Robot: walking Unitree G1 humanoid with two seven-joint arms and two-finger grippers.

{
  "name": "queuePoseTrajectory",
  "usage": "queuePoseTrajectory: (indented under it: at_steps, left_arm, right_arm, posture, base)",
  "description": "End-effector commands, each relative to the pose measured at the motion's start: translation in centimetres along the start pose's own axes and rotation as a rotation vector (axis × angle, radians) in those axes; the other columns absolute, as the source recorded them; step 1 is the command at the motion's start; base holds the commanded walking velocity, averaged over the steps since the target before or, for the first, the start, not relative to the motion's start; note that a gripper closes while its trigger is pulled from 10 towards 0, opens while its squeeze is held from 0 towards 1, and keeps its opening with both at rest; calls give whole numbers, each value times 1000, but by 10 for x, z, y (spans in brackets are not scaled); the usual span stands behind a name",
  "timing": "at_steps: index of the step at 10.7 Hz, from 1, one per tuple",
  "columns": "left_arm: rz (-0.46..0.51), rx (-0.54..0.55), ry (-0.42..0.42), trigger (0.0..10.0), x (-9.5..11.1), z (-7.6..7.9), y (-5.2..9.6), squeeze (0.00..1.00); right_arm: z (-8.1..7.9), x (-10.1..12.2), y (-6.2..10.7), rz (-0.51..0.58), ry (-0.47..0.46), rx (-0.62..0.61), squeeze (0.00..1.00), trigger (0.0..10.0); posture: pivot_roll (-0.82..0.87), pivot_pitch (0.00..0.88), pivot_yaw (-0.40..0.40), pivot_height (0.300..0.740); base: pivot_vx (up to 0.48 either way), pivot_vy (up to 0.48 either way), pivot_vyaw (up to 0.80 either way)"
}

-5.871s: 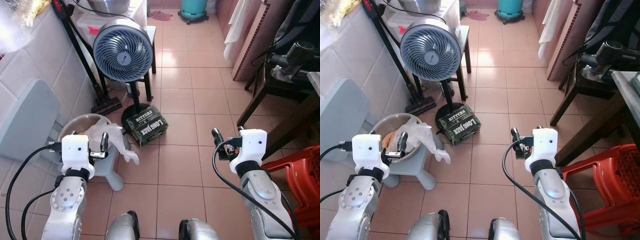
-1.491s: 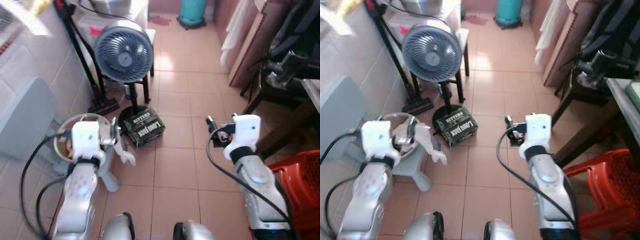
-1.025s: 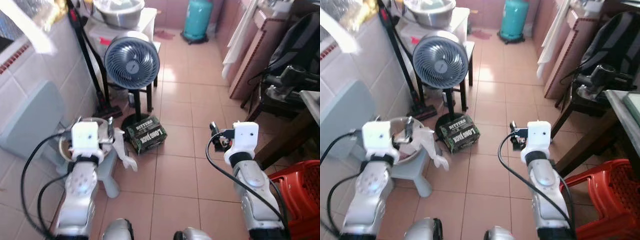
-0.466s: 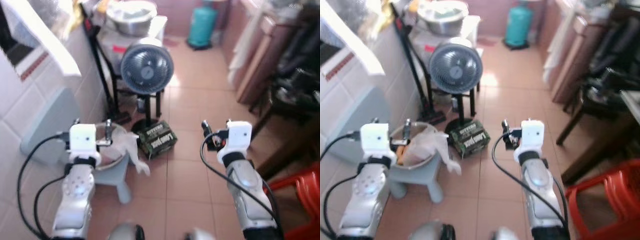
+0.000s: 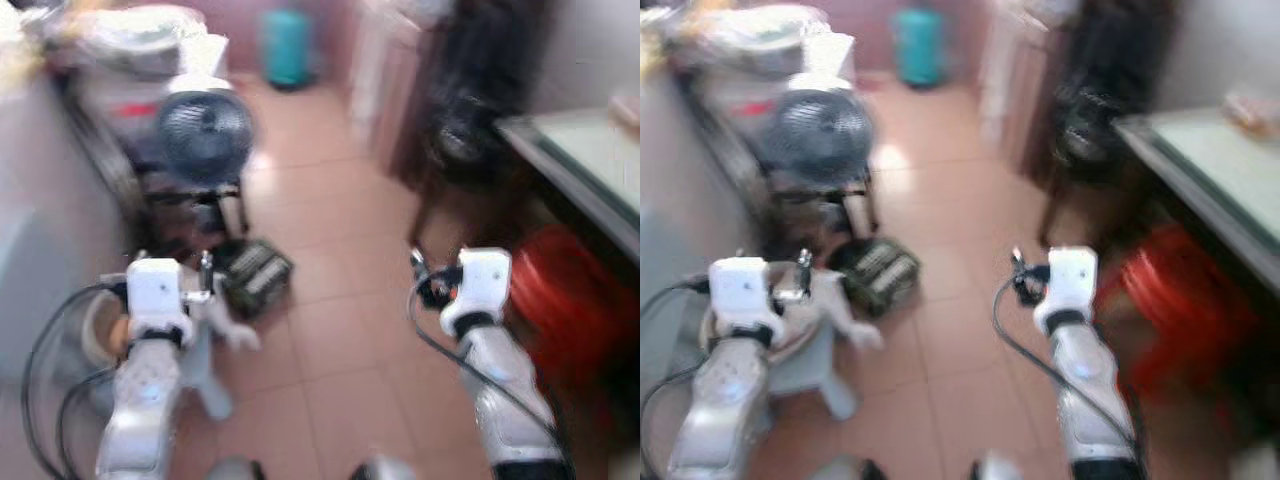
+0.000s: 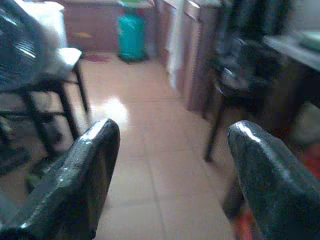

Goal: Setting the table

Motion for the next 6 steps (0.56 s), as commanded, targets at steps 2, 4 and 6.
queuePoseTrajectory:
  at_steps: [2,4,6]
  left_arm:
    - [16,-35,17,10000,1,16,2,0]
    - [52,-28,45,10000,14,23,-2,0]
    - [55,-33,41,10000,17,18,-8,0]
  right_arm:
    - [-4,5,-4,18,-12,0,0,10000]
    - [-5,10,-5,31,-18,-1,0,10000]
    - [-6,15,-6,50,-10,6,0,10000]
  posture:
    - [2,77,-11,740]
    - [9,90,-2,740]
    - [1,102,9,740]
  base:
    - [0,0,-800]
    - [0,0,-800]
    - [0,0,-800]
Point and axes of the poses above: a point about 5 cm out from each wrist's last joint towards the gripper, its own y axis pointing back from the gripper into the wrist, its own x axis along the axis of the wrist's last joint, z = x × y, the point moved 6 cm from there along -y, pointing out of the wrist towards the gripper, and after that the axes turned 15 degrees about y, right-handed, at the moved point
